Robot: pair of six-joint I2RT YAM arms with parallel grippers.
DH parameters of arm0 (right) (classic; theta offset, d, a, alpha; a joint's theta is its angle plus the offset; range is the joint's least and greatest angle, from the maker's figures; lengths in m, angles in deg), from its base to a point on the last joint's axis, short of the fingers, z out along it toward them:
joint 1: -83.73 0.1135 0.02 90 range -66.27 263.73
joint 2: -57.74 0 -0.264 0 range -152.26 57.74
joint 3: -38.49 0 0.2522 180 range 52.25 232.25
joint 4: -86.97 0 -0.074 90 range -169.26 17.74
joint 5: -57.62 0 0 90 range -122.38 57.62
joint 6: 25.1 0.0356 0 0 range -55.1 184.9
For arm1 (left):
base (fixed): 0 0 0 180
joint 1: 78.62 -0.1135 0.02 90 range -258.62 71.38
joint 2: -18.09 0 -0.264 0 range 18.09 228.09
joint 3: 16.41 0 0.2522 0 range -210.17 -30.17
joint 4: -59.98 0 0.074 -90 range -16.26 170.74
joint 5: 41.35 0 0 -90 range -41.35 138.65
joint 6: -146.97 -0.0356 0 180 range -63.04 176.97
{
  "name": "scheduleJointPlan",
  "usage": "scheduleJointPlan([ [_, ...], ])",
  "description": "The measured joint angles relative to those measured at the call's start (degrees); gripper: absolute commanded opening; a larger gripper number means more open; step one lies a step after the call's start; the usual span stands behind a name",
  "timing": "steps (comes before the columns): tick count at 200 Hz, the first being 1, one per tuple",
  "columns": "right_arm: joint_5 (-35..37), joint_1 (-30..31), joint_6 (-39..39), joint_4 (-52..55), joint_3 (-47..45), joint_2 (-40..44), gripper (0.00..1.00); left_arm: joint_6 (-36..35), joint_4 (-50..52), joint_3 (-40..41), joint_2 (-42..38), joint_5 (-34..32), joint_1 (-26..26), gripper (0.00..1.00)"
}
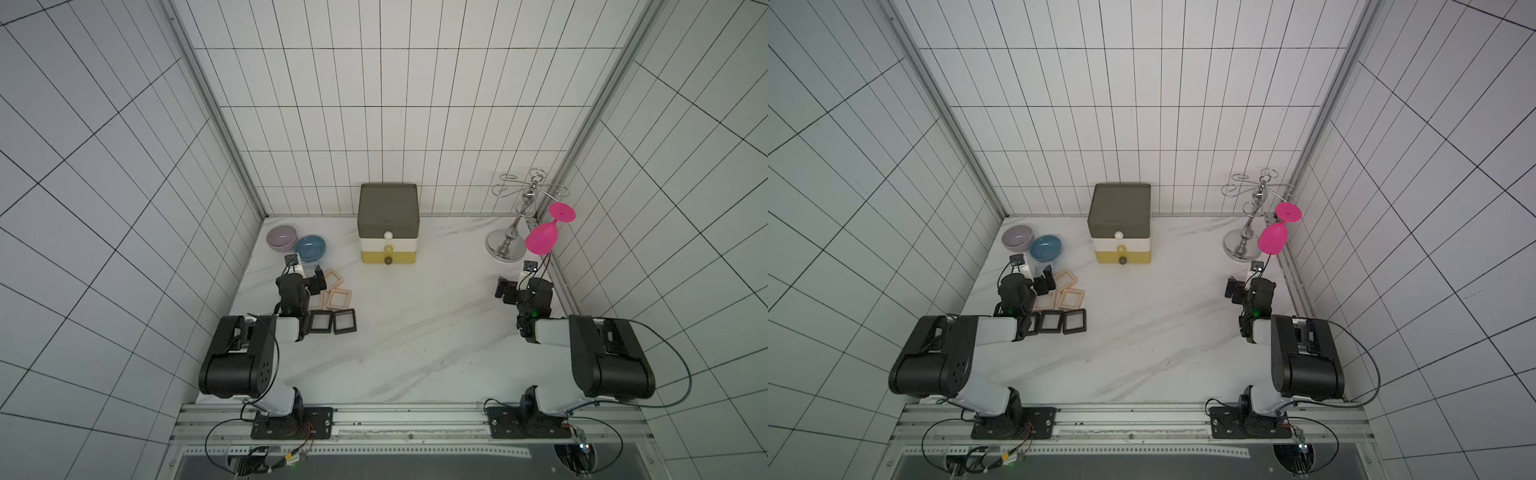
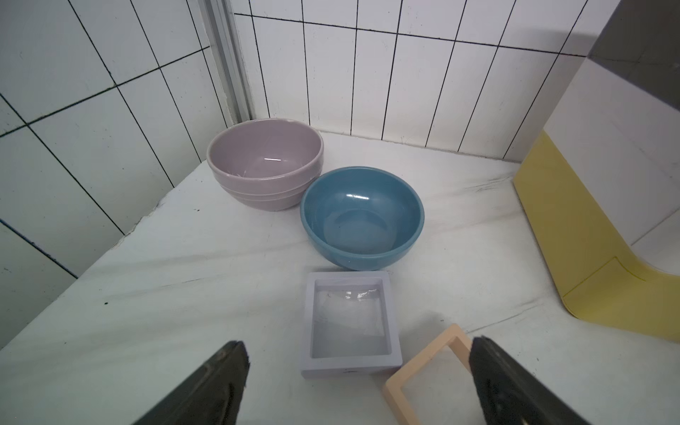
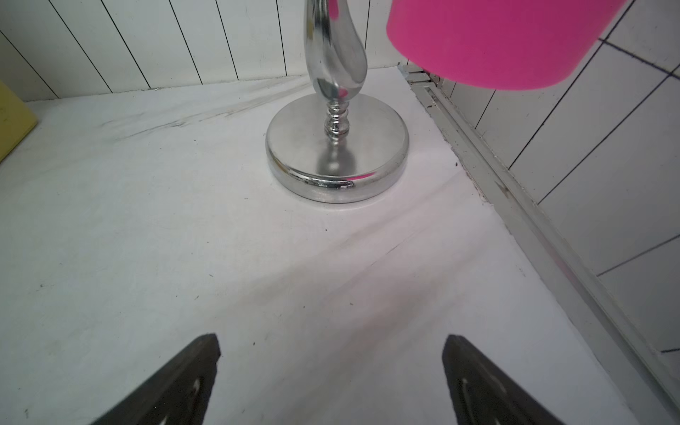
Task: Place the brooch boxes into the drawer by color
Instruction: Open the drawer in the storage box.
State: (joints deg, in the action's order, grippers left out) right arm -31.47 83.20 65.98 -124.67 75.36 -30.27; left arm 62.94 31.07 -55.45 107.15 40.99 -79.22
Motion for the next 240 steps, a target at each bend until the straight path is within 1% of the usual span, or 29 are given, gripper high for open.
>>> scheduleJointPlan([
  [109,0.00,0.00,0.02,0.00,0.00,0.00,0.99,0.00,0.00,0.00,0.00,0.00,0.00,0.99],
  [116,0.24,0.00,0.04,0.04,0.00,0.02,0.99,0.00,-0.02,0.00,0.00,-0.02,0.00,0.97],
  [130,1.29,0.00,0.33,3.72,0.94,1.38,0.99,0.04,0.35,-0.24,-0.35,-0.76,0.00,0.98],
  [141,2.23,0.00,0.70,9.07,3.04,3.65,1.00,0.52,5.84,-2.29,-1.73,-2.23,0.00,0.98],
  [152,3.28,0.00,1.75,14.10,6.08,6.47,1.00,1.68,13.27,-6.84,-3.26,-3.82,0.00,0.98],
  [161,3.69,-0.02,2.86,18.36,9.25,8.52,0.97,2.54,18.82,-11.63,-4.22,-4.48,0.00,0.98],
  [176,2.78,-0.11,5.29,25.11,15.37,11.19,0.87,3.63,26.47,-19.47,-5.90,-3.89,-0.07,0.98],
  [191,-0.07,-0.11,8.50,30.40,20.70,12.81,0.84,5.20,32.39,-24.30,-8.50,-1.92,-0.04,0.98],
  [208,-4.20,0.72,11.74,35.43,23.89,14.91,0.86,7.02,37.81,-25.97,-12.81,2.10,-0.04,0.98],
  [217,-5.70,1.68,13.11,38.12,24.61,16.31,0.90,7.96,40.59,-25.97,-15.63,4.72,-0.04,0.98],
  [225,-7.19,3.19,14.21,40.83,25.16,17.64,0.91,8.70,43.17,-25.99,-18.36,7.21,-0.04,0.98],
  [231,-8.13,4.57,14.88,42.80,25.64,18.47,0.96,9.16,44.94,-26.10,-20.11,8.74,-0.04,0.98],
  [240,-10.23,7.23,16.31,45.81,26.97,19.39,0.99,9.81,47.95,-26.73,-22.91,11.23,-0.04,0.98],
])
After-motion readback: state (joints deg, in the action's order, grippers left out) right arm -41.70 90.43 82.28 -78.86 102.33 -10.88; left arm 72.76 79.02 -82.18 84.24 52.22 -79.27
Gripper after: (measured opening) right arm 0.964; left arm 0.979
